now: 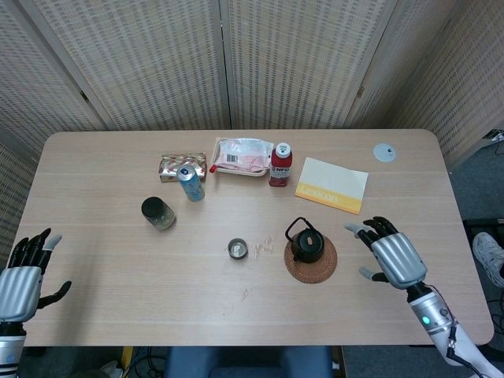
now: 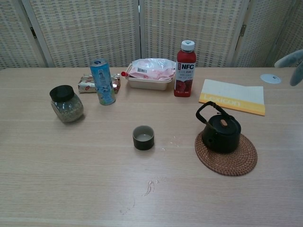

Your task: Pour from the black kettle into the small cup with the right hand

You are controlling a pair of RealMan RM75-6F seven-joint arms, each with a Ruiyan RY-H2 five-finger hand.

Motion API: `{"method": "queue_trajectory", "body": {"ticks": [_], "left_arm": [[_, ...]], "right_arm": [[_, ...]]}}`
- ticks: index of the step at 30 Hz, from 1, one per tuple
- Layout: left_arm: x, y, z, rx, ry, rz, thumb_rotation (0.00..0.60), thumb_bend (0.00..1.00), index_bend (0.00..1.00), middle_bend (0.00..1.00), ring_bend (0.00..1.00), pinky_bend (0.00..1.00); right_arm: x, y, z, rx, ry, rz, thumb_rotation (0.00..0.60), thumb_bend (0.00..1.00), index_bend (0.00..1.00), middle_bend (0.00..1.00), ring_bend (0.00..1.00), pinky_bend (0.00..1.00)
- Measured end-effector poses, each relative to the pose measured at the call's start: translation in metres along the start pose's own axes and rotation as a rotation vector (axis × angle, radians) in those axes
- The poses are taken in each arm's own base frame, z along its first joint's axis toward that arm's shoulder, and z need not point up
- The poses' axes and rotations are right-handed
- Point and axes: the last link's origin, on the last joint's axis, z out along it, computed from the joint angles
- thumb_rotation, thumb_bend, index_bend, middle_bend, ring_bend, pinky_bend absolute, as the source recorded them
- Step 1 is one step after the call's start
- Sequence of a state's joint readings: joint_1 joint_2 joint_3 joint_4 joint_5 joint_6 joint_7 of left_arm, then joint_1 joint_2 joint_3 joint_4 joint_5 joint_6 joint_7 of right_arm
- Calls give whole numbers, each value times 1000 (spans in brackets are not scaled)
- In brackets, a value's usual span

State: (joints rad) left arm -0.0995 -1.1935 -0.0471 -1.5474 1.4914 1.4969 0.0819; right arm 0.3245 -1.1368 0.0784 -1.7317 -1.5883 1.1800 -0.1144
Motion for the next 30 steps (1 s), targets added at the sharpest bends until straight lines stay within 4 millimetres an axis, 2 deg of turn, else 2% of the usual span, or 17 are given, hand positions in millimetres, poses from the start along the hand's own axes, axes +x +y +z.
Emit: {"method": "queue_trajectory", "body": {"ticks": [3,7,14,21,30], "left_arm": [[0,-1,-2,3,-2,0,600,239,96,10,70,16],[0,-3,-4,9,-4,3,600,239,104,10,70,16],[0,-5,-7,16,-5,4,600,239,110,10,70,16],[0,-5,-8,17,-8,6,600,239,131,10,70,16],[-1,-5,-8,19,-17,12,600,239,145,10,70,16]], "right_arm": [[-1,-10,19,43,-26,2,600,312,180,368,180,154],[-3,-23,41,87,-64,-6,600,348,180,368,180,154],[-12,-47,80,144,-128,-4,600,350,180,343,173,143],[-19,-63,110,175,-175,23,600,349,180,291,151,110],[-33,-69,140,161,-213,35,600,322,180,272,147,109]]}}
